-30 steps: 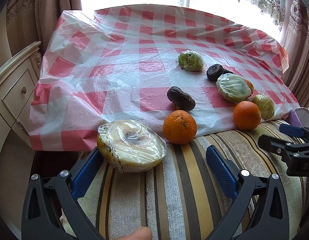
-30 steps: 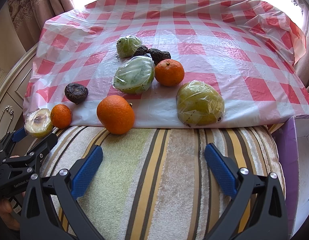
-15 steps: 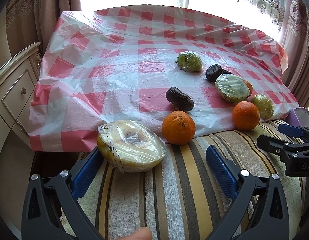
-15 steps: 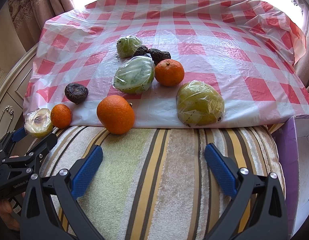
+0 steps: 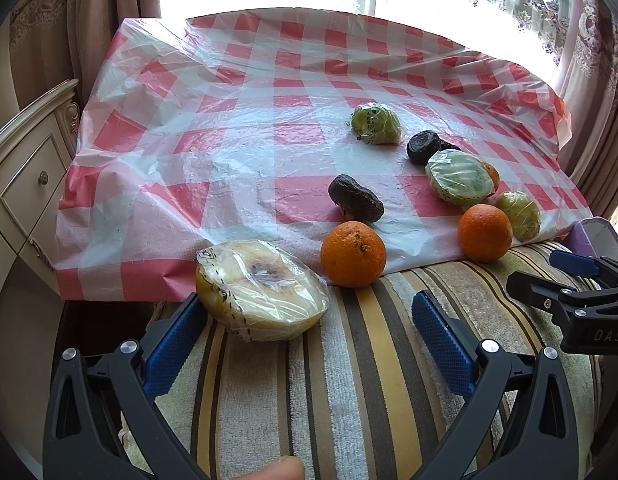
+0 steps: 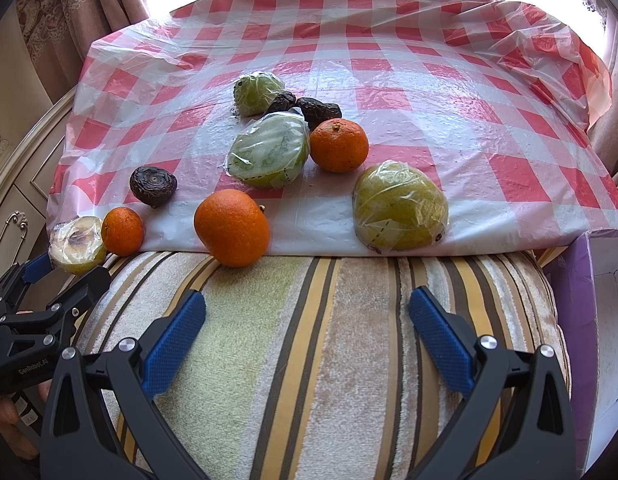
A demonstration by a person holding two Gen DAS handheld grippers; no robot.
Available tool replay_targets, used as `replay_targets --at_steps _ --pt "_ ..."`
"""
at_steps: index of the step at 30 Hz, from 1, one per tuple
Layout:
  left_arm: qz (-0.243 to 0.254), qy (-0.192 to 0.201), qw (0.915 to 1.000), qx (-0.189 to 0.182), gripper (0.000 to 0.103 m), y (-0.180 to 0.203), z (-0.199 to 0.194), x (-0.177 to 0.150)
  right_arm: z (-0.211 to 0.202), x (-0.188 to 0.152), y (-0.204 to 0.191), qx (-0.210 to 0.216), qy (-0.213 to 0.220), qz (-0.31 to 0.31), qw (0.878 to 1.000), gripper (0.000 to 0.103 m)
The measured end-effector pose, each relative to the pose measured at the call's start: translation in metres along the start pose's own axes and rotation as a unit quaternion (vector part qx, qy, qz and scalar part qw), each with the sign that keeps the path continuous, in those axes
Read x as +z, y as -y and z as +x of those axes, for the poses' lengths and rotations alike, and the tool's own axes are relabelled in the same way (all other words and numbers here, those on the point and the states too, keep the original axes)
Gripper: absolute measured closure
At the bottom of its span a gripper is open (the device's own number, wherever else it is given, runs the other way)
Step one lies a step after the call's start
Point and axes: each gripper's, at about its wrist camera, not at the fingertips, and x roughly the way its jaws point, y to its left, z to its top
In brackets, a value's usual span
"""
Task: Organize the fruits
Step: 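Close the left tool on the plastic-wrapped apple half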
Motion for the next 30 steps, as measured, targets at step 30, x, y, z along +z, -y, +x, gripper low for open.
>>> replay_targets --at_steps 30 --pt "-0.008 -0.018 0.9992 0.035 0.041 -0.026 0.004 0.003 -0.014 0.006 0.024 0.098 -0.026 0.001 0.995 0.001"
